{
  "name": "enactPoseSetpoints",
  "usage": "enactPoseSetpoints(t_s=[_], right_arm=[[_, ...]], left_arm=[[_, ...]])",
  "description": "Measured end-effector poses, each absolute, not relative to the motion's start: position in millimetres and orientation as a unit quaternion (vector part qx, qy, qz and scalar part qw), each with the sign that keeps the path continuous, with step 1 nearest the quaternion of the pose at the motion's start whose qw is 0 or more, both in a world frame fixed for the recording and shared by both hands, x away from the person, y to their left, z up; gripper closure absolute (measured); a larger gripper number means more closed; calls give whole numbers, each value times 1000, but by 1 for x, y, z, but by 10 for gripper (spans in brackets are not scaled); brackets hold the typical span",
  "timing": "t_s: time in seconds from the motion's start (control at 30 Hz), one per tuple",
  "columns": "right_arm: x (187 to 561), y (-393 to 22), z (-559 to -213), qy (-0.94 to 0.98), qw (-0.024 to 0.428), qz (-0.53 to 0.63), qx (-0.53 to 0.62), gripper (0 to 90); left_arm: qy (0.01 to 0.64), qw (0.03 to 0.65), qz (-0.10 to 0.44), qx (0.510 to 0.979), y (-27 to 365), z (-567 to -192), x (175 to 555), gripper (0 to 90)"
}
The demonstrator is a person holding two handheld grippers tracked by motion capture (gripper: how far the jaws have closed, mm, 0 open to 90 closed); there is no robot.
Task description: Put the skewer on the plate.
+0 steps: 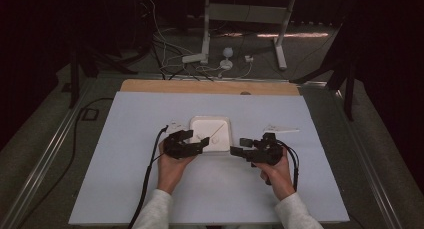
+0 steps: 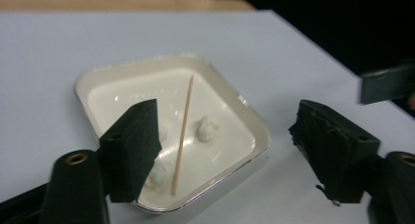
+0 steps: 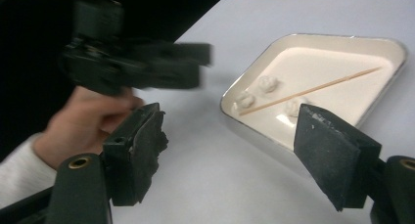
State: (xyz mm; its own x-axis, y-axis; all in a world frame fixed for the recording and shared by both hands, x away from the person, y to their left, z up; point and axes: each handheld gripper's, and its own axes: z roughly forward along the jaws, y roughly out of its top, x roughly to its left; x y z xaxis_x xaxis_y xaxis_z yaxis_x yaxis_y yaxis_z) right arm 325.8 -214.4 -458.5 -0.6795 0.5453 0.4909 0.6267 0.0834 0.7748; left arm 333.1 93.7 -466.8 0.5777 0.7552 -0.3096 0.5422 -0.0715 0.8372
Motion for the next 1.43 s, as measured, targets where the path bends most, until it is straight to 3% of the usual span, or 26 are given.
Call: enactPoseSetpoints(t_s=[0.3,0.5,0.83,1.43], right_arm=[[319,-228,-456,-735,-12,-544,-406,175],[309,-244,-456,-737,-55,-530,-417,145],[288,-279,-466,-729,-92,-518,-437,74],[275,-299,-478,-721,-120,-510,-452,19]], left_arm=[[424,553,134,704,136,-442,310,103],[406,545,166,714,163,-442,291,19],[411,547,206,700,210,-456,260,10],[434,528,228,694,228,-470,250,6]])
